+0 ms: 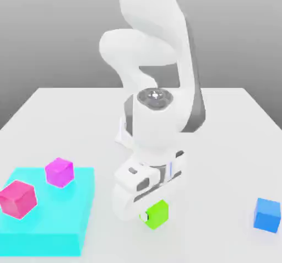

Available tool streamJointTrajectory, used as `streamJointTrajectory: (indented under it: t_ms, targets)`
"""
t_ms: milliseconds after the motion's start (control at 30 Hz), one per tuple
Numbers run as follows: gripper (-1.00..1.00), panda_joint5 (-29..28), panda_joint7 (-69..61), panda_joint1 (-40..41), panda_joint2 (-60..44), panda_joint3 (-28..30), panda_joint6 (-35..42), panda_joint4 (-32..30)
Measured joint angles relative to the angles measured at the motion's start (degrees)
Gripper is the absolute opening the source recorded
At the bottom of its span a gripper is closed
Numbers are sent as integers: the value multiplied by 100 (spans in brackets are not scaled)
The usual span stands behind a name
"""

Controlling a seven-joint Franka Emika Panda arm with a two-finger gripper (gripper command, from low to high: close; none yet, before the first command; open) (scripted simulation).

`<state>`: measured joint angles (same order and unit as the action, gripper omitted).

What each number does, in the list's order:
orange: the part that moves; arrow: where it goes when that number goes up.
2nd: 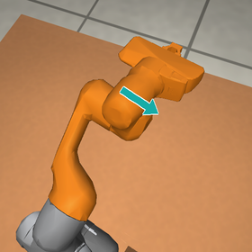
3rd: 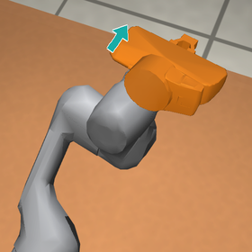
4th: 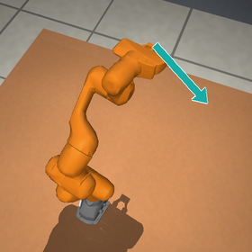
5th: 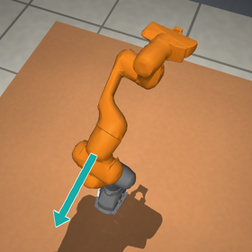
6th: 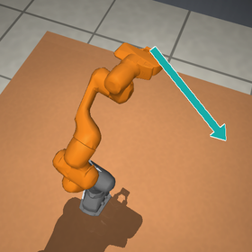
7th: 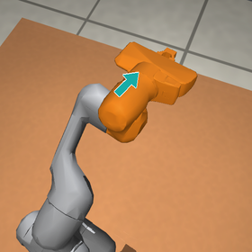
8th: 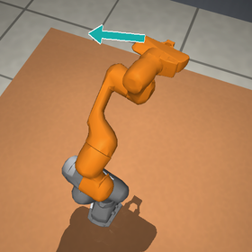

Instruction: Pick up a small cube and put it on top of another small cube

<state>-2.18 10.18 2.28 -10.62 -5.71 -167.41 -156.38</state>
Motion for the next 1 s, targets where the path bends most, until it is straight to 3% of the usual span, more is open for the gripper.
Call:
streamJointTrajectory:
  t_ms: [200, 900, 1000]
  targets:
    - [-100, 36, 162, -43, 555, -97, 539, -61]
    - [-100, -201, 5624, -2203, 252, -1024, 1876, 1551]
    - [-100, -411, 6099, -2418, -117, -962, 1639, 1673]
